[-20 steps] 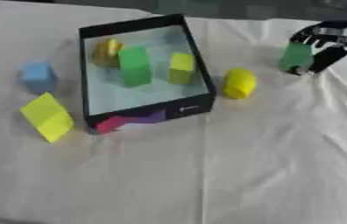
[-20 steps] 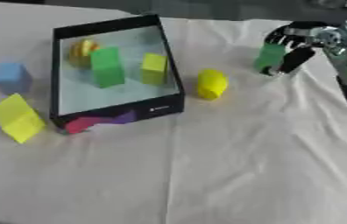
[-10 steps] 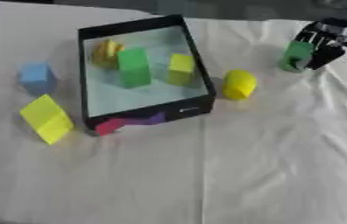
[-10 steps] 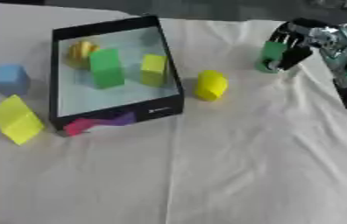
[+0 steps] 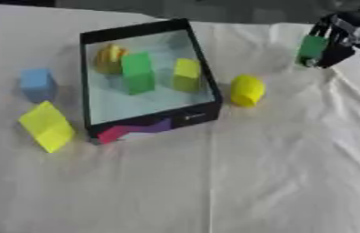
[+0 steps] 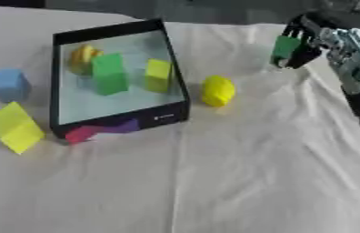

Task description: Pick up objects on the table and place them in the box.

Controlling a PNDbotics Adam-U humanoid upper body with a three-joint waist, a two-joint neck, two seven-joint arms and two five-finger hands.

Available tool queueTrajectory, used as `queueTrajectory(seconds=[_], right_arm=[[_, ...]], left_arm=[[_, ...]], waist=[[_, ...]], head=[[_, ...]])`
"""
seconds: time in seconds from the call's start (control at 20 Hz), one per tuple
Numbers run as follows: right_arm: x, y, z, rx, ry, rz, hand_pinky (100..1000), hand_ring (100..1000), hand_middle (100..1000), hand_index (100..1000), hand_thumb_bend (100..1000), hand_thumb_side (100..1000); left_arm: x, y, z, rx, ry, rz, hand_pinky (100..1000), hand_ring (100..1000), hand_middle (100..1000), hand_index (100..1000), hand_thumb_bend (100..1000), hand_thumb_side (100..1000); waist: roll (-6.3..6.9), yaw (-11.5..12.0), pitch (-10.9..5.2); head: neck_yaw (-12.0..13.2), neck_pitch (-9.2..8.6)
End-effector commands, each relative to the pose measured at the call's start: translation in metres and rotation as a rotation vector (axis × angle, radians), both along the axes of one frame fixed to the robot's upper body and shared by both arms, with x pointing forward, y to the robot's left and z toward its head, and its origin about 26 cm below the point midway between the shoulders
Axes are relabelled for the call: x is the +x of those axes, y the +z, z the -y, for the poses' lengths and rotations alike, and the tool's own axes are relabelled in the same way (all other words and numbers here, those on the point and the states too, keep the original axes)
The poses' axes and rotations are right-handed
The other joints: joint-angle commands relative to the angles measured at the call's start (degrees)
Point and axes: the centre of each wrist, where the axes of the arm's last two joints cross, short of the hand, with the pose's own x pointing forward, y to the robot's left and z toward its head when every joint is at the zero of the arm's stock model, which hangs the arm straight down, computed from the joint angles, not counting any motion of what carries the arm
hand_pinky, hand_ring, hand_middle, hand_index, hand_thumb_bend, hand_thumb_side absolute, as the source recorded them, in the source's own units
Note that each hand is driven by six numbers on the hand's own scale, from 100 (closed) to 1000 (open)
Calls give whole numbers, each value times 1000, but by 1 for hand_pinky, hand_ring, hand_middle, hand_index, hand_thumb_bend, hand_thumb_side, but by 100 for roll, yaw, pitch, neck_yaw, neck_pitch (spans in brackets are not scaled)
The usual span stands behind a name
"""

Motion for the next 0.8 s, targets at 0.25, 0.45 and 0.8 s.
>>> queueTrajectory(seconds=[0.25, 0.45, 0.8], right_arm=[[-22, 77, -38, -4, 189, 133, 602, 507, 418, 571, 403, 100], [-36, 107, -100, -15, 358, 162, 607, 511, 422, 573, 411, 100], [-54, 123, -197, -12, 591, 215, 604, 506, 417, 567, 388, 100]], left_arm=[[-4, 5, -10, 30, 32, 18, 736, 783, 754, 797, 129, 779], [-5, 6, -16, 14, 72, 32, 737, 784, 753, 798, 136, 766], [-8, -5, -27, -8, 129, 0, 736, 783, 748, 798, 128, 775]], waist=[[-33, -156, -253], [-11, -258, -351], [35, -244, -441]], head=[[69, 168], [39, 281], [-167, 362]])
